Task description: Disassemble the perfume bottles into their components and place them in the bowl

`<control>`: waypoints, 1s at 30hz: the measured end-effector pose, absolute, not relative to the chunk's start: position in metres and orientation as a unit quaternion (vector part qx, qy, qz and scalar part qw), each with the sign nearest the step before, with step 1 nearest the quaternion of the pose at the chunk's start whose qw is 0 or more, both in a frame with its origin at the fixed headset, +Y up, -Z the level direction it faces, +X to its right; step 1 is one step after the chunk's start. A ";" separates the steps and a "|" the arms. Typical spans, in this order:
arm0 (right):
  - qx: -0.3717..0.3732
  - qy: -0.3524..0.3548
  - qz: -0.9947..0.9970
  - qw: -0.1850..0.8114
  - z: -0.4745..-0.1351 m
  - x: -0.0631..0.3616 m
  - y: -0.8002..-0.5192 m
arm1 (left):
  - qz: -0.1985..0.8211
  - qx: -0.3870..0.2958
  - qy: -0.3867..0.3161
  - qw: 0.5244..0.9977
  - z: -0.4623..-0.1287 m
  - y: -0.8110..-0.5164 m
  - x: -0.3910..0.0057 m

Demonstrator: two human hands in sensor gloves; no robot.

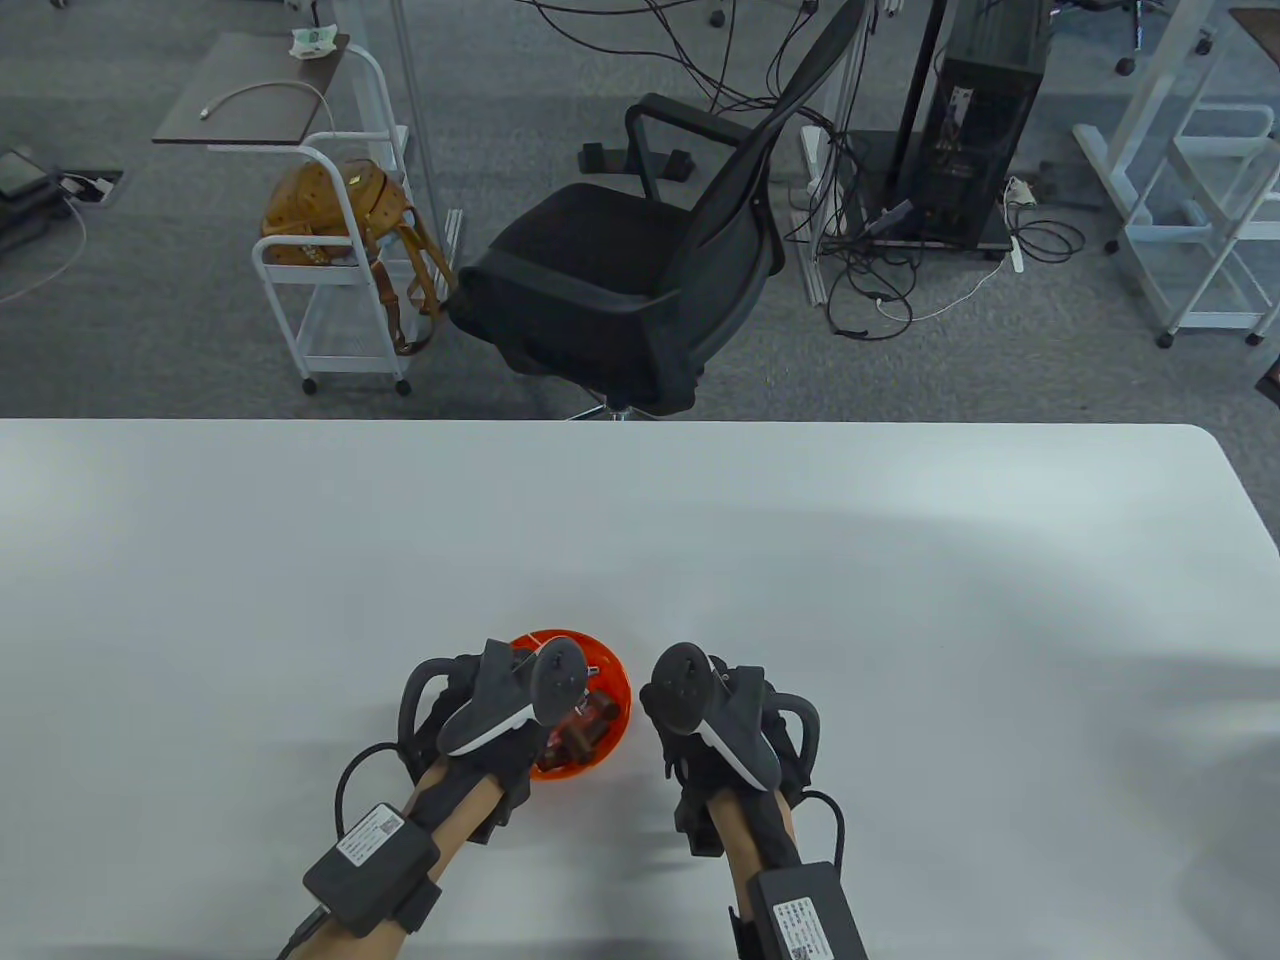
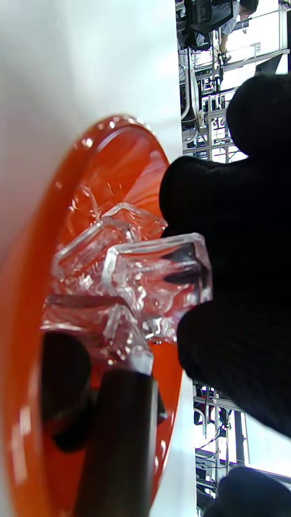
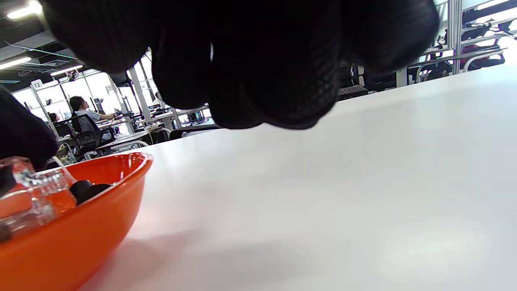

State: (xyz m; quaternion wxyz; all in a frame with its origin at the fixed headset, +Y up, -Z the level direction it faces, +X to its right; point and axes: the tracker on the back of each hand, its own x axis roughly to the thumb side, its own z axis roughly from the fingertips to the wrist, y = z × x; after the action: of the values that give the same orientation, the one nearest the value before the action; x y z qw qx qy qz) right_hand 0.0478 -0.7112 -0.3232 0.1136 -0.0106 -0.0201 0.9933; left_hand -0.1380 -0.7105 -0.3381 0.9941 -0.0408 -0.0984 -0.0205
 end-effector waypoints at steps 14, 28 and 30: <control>-0.009 -0.032 0.993 0.113 -0.322 0.047 -0.710 | 0.063 -0.019 -0.078 0.995 -0.332 -0.690 -0.175; 0.001 -0.248 0.967 -0.062 -0.299 0.059 -0.661 | 0.045 0.163 -0.097 0.981 -0.299 -0.645 -0.267; -0.001 -0.266 0.959 -0.095 -0.297 0.065 -0.663 | 0.033 0.167 -0.092 0.981 -0.293 -0.652 -0.280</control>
State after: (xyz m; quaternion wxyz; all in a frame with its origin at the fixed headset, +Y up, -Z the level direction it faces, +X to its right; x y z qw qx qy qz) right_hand 0.0645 -0.6627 -0.2973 -0.0952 -0.0011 -0.2655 0.9594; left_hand -0.2802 -0.6516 -0.2926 0.9812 0.1670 -0.0915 0.0328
